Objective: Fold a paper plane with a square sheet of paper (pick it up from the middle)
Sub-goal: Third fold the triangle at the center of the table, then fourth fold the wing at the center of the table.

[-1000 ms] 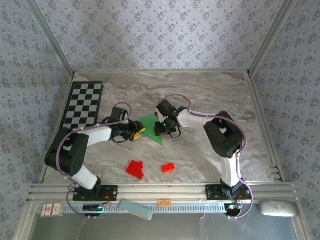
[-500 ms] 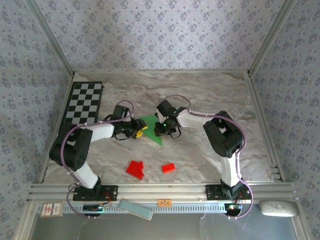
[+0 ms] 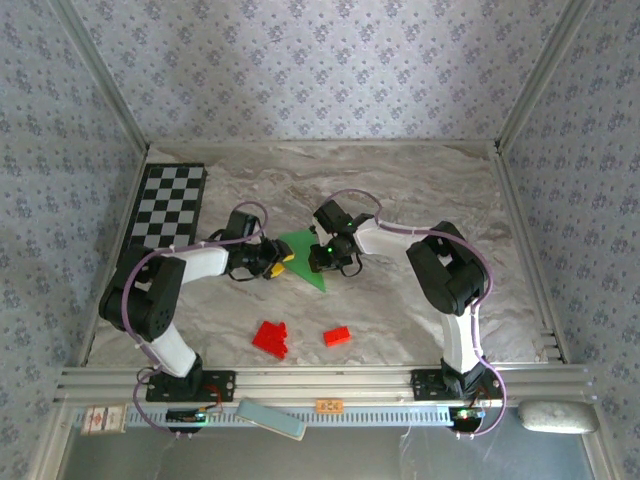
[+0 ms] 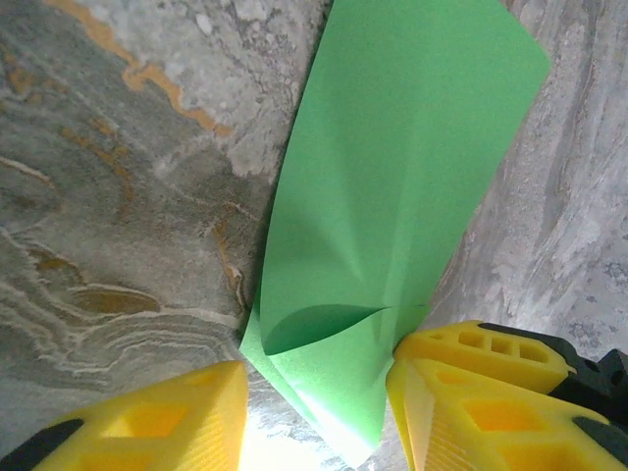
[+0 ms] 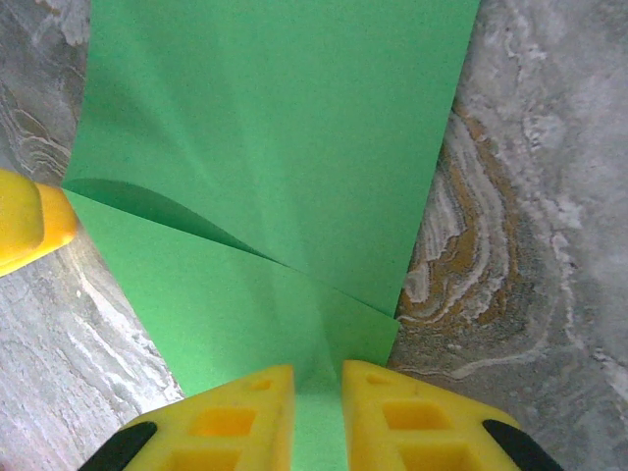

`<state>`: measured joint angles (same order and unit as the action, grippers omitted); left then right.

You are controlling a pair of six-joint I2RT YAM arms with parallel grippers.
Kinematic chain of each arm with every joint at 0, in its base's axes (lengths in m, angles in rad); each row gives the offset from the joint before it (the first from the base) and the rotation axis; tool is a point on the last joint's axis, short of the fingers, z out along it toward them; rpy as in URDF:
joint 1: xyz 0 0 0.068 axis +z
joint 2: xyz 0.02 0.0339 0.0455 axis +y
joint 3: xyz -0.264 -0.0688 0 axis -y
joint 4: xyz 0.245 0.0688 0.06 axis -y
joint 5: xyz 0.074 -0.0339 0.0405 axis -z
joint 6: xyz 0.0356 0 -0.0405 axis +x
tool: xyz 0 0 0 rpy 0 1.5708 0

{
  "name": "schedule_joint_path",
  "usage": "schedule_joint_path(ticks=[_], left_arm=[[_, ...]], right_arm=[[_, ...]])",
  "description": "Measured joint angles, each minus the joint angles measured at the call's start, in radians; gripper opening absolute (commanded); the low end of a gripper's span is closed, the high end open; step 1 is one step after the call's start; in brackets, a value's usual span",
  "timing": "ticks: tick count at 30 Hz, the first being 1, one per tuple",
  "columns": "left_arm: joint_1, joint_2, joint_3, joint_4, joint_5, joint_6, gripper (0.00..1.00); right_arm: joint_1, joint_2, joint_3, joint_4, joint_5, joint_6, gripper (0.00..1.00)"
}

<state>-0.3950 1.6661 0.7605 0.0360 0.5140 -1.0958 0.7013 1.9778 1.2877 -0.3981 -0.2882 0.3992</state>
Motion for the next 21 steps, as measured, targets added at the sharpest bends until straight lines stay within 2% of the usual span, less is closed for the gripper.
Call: schedule_joint_path(ticks=[6, 14, 21], left_arm=[[0.000, 0.031, 0.000, 0.039, 0.044, 0.014, 0.34], [0.001, 0.032, 0.003, 0.067, 0.121, 0.079, 0.30], [0.005, 0.032, 0.005, 0.074, 0.145, 0.130, 0.28]], right_arm=[[-0.002, 0.001, 0.000, 0.000, -0.005, 0.000, 0.21], [-0.010, 0.001, 0.000, -0.003, -0.013, 0.000, 0.21], [-0.016, 0.001, 0.000, -0.005, -0.019, -0.007, 0.21]])
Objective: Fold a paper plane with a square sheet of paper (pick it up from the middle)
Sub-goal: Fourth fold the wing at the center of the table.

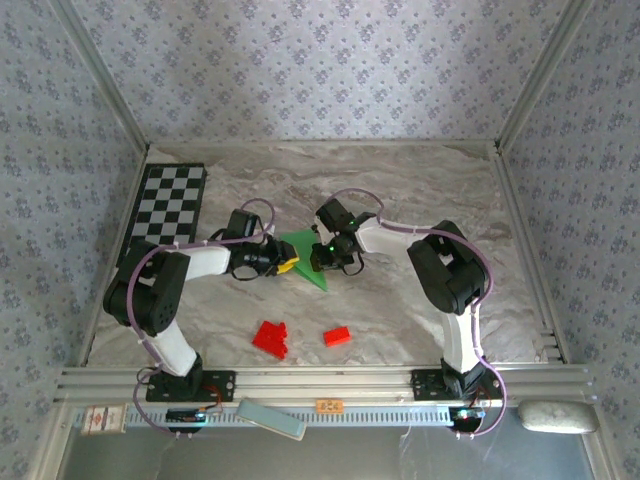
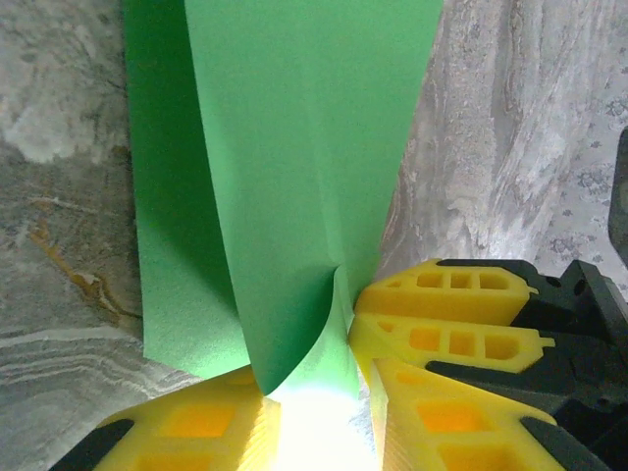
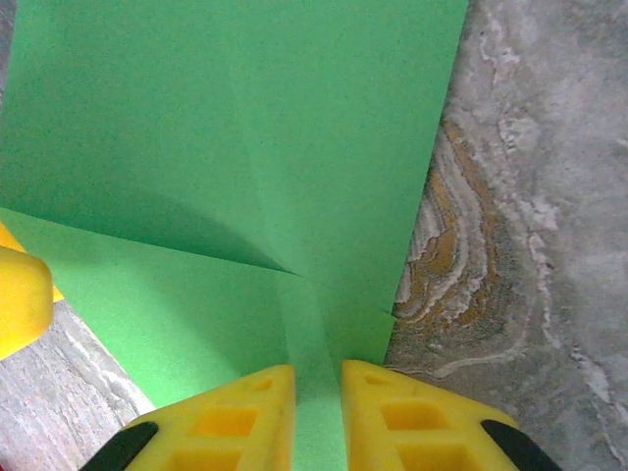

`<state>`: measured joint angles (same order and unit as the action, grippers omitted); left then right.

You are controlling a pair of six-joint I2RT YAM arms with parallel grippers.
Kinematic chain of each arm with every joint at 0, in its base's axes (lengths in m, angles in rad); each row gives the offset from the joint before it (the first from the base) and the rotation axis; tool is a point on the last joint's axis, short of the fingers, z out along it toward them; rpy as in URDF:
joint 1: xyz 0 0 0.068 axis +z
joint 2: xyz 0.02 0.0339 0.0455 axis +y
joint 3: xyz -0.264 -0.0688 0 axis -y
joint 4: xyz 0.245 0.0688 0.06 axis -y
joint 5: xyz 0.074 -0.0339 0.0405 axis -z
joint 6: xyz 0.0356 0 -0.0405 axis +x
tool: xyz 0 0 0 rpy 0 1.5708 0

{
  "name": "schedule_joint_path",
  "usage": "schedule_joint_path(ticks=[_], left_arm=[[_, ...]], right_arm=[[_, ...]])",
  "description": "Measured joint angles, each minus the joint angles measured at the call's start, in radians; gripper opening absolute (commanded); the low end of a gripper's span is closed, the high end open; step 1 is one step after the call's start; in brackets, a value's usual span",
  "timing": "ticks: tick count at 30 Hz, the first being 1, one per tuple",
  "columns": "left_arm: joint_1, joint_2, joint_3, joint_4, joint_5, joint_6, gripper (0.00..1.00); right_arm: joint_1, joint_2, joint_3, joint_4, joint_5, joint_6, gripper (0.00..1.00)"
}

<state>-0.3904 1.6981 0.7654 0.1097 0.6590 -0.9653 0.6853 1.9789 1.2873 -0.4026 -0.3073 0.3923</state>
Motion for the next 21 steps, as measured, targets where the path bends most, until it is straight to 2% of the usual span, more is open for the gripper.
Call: schedule_joint_path(ticks=[10, 21], left_arm=[[0.035, 0.045, 0.000, 0.069, 0.010, -0.013, 0.25], [0.037, 0.077, 0.000, 0.102, 0.040, -0.023, 0.15]], right_arm=[[-0.001, 0.002, 0.000, -0.002, 0.000, -0.013, 0.21], [-0.003, 0.003, 0.000, -0.001, -0.004, -0.023, 0.23]])
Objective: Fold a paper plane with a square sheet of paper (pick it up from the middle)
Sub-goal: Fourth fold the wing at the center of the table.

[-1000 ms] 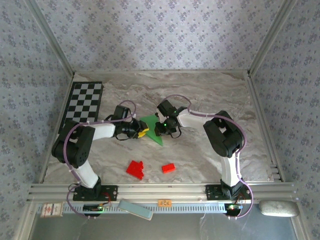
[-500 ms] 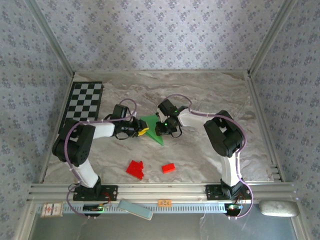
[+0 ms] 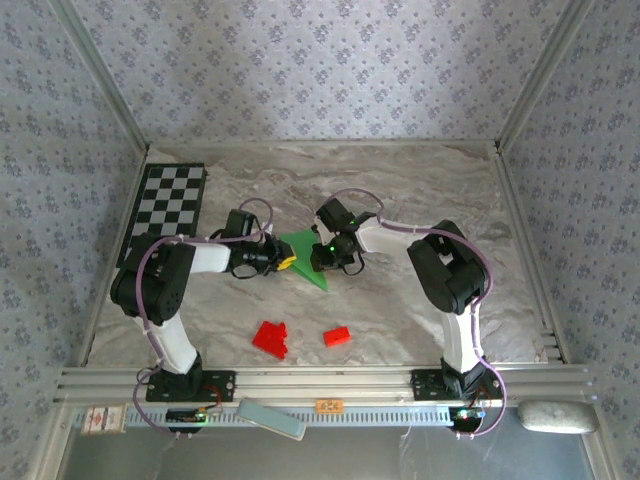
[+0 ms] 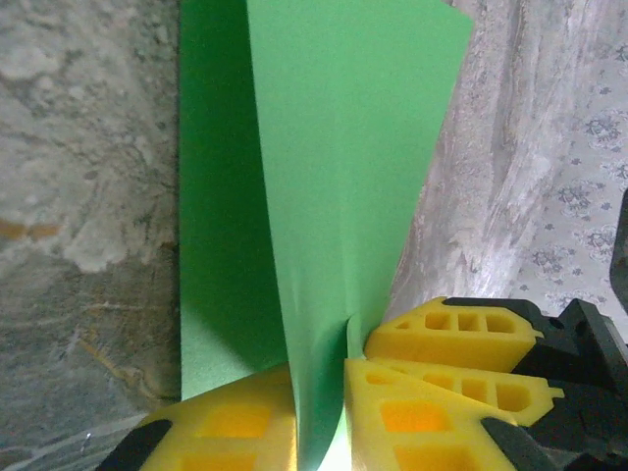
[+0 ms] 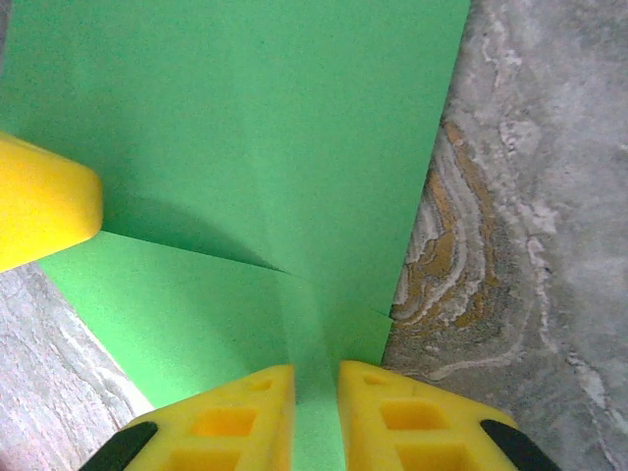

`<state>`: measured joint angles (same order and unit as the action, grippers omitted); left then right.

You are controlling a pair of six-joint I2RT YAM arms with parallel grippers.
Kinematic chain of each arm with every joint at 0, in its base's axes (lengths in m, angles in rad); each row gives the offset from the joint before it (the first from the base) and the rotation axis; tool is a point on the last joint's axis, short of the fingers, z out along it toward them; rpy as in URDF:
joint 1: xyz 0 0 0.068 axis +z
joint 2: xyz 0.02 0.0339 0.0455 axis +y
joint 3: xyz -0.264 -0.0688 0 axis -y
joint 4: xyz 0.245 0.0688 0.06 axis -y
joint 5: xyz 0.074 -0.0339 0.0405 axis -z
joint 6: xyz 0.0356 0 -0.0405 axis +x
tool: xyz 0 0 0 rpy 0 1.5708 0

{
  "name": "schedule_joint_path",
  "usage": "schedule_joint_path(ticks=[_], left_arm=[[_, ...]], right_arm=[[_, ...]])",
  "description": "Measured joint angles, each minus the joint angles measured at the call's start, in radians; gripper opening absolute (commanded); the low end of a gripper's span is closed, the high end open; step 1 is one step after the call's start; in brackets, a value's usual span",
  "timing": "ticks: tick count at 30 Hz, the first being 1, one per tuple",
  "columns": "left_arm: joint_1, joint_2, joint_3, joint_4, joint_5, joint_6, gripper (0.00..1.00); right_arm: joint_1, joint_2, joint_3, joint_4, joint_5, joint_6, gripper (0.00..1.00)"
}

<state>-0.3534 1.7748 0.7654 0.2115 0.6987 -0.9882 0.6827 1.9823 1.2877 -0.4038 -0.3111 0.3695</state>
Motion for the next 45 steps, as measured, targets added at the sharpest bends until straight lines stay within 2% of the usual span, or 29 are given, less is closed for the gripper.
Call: schedule_joint_path(ticks=[11, 21, 24, 29, 32, 39, 45], left_arm=[[0.005, 0.000, 0.000, 0.006, 0.011, -0.001, 0.19], [0.007, 0.000, -0.001, 0.026, 0.013, -0.008, 0.10], [0.007, 0.000, -0.002, 0.026, 0.012, -0.016, 0.06], [0.006, -0.002, -0.003, 0.027, 0.006, -0.035, 0.04], [0.004, -0.026, -0.009, 0.021, -0.015, -0.053, 0.04], [-0.040, -0.108, -0.008, -0.037, -0.116, -0.112, 0.04], [-0.087, -0.119, 0.037, -0.174, -0.222, -0.163, 0.04]], right_arm=[[-0.015, 0.000, 0.000, 0.009, -0.018, -0.016, 0.24], [-0.018, 0.000, -0.001, 0.013, -0.019, -0.016, 0.26], [-0.018, -0.001, -0.003, 0.018, -0.019, -0.019, 0.32], [-0.018, -0.045, -0.045, 0.060, 0.002, -0.040, 0.50], [-0.018, -0.114, -0.103, 0.103, 0.040, -0.062, 0.55], [0.000, -0.277, -0.264, 0.288, 0.140, -0.151, 0.57], [0.076, -0.298, -0.360, 0.439, 0.182, -0.267, 0.56]])
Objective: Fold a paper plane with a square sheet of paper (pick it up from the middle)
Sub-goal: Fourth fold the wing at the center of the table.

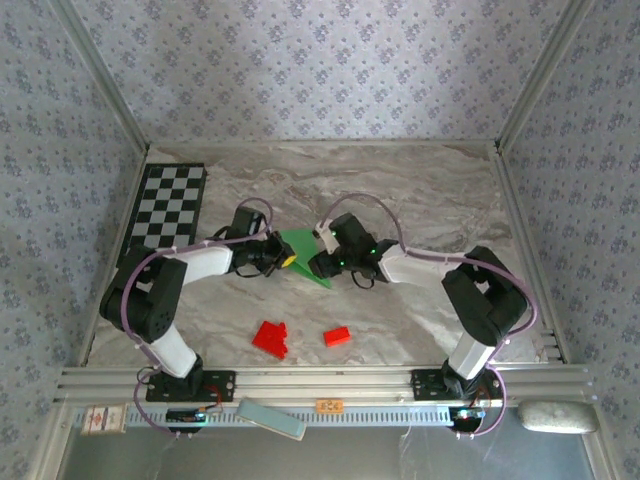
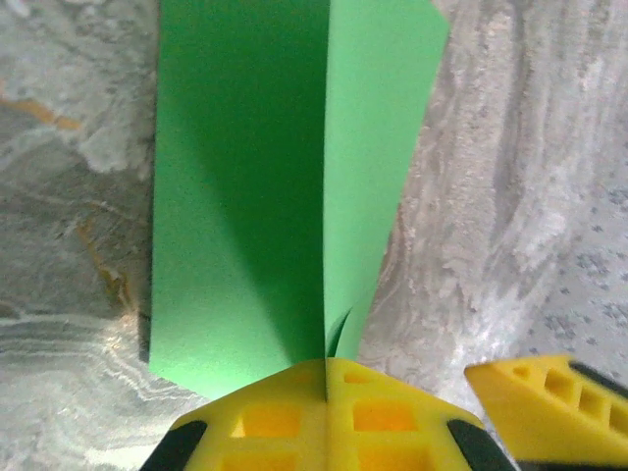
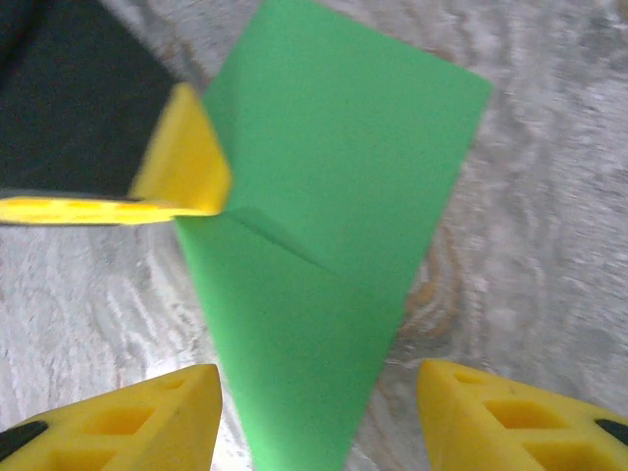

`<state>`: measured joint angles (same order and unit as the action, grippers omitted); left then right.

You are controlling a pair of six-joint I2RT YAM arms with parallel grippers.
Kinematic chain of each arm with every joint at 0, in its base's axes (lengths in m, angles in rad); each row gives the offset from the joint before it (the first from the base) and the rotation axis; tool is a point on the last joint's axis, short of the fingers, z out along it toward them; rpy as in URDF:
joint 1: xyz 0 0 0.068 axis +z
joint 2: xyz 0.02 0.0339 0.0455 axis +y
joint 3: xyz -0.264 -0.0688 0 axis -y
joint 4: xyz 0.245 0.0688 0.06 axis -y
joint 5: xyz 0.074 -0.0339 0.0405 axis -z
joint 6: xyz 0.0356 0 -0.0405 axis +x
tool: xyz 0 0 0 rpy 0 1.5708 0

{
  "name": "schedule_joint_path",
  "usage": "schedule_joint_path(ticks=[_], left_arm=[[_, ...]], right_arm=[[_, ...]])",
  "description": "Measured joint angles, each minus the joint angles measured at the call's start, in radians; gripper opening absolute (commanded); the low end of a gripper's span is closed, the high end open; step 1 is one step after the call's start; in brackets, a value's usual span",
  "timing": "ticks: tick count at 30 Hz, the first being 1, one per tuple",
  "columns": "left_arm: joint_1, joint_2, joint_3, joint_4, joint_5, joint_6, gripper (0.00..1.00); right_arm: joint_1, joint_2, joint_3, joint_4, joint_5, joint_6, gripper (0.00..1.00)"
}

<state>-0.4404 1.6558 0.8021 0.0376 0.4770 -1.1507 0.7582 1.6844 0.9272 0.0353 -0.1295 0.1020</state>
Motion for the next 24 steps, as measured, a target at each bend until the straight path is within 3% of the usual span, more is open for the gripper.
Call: schedule_joint_path(ticks=[11, 24], left_arm=[[-0.014, -0.016, 0.021, -0.100, -0.072, -0.082, 0.05], [-0.014, -0.016, 0.024, -0.126, -0.074, -0.101, 0.05]], right_arm=[[0.106, 0.067, -0.068, 0.191, 0.069, -0.153, 0.51], [0.111, 0.118, -0.068, 0.231, 0.147, -0.186, 0.42]])
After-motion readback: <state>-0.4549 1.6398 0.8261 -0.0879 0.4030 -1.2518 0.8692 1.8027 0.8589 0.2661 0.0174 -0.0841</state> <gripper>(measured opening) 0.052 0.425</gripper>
